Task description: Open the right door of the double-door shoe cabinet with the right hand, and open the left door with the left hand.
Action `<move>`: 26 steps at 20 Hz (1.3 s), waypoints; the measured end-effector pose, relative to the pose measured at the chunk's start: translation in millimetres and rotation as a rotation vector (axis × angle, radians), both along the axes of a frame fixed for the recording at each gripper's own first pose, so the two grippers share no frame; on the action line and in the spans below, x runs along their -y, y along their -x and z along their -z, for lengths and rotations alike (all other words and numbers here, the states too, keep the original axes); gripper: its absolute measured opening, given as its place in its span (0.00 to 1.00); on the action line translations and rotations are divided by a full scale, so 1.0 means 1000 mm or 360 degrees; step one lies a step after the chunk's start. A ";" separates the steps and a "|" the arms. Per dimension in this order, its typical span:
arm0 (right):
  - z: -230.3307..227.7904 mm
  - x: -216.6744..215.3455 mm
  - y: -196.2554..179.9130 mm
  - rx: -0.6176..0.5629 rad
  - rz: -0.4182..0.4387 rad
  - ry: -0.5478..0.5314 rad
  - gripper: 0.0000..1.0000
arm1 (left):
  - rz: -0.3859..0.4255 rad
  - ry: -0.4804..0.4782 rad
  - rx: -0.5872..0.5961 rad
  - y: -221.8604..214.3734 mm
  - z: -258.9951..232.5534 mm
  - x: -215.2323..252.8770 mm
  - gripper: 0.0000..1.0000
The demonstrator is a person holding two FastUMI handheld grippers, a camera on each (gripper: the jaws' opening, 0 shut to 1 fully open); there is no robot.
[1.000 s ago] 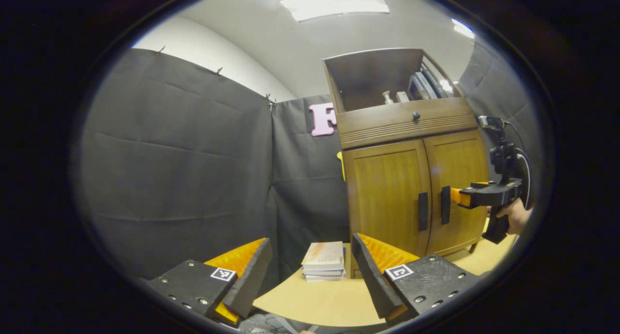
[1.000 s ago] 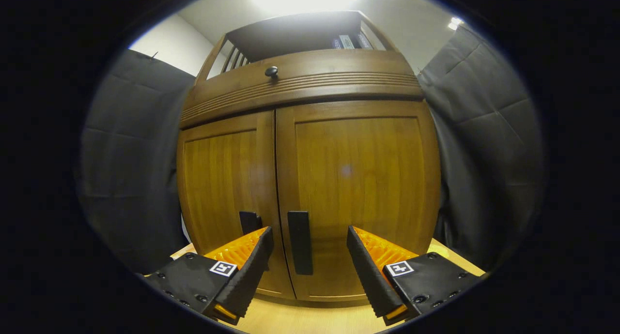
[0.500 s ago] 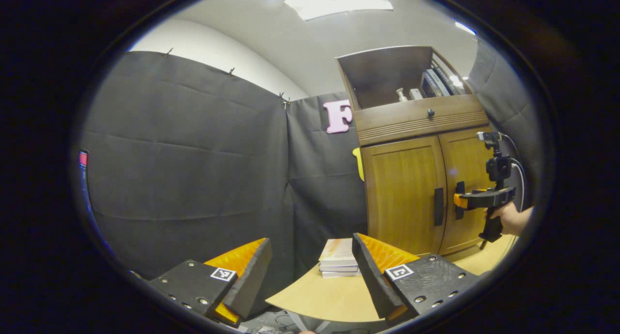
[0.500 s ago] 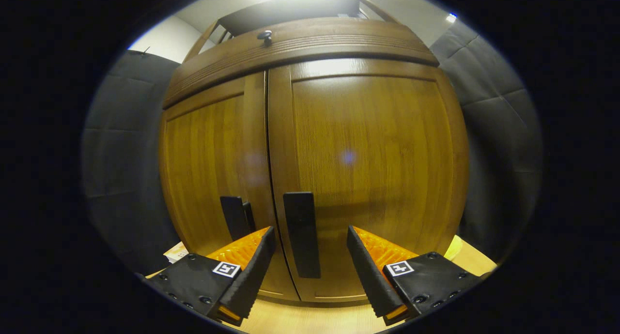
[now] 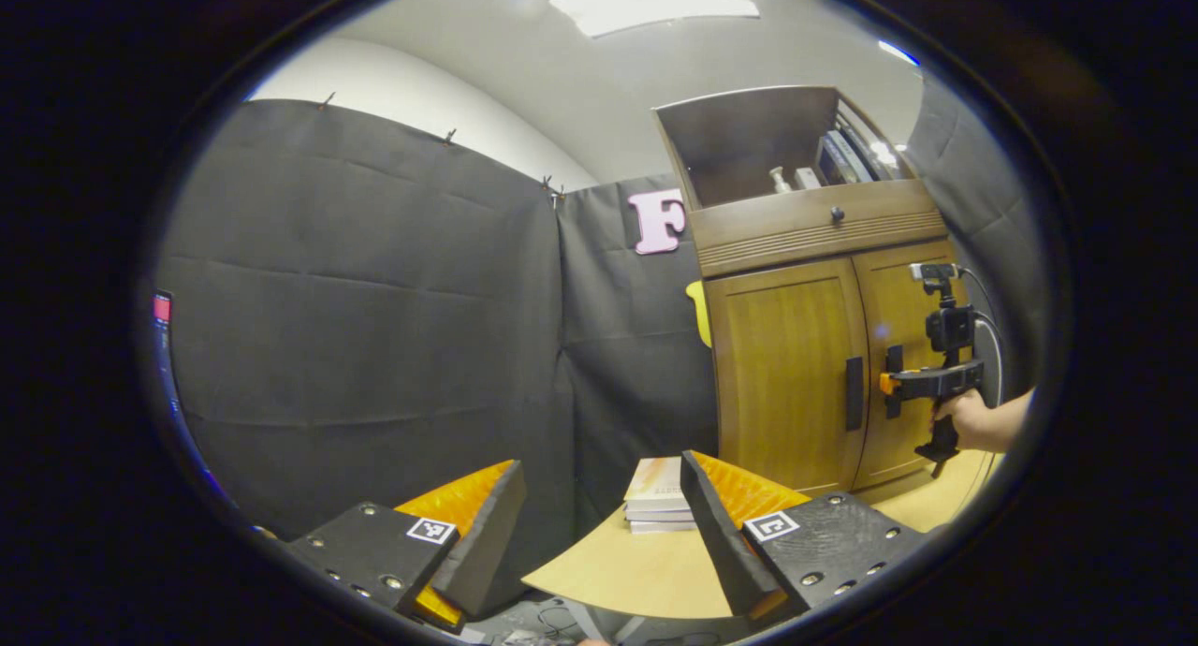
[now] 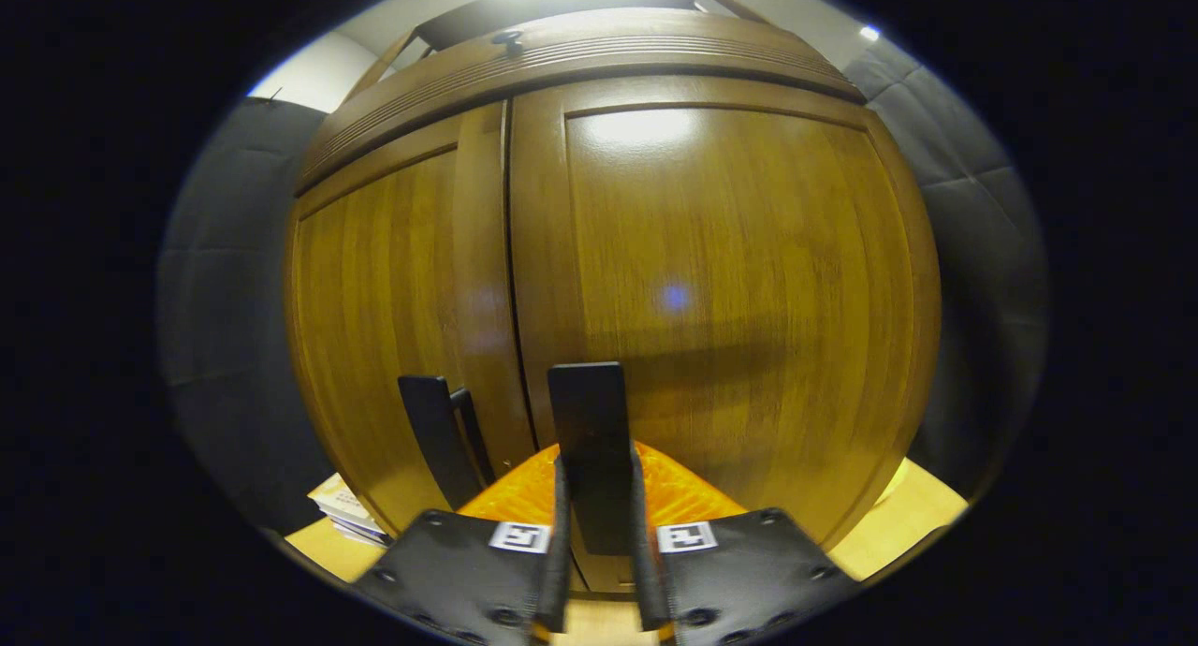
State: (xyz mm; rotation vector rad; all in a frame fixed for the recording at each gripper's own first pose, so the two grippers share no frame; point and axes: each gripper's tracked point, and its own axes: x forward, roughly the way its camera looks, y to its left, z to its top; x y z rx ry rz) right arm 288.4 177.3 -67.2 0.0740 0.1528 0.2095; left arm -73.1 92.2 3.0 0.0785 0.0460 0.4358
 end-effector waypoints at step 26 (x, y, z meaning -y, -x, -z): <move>-0.006 0.066 0.126 -0.0058 -0.0111 -0.0024 0.25 | 0.0425 0.0057 0.0072 -0.009 -0.003 0.019 0.97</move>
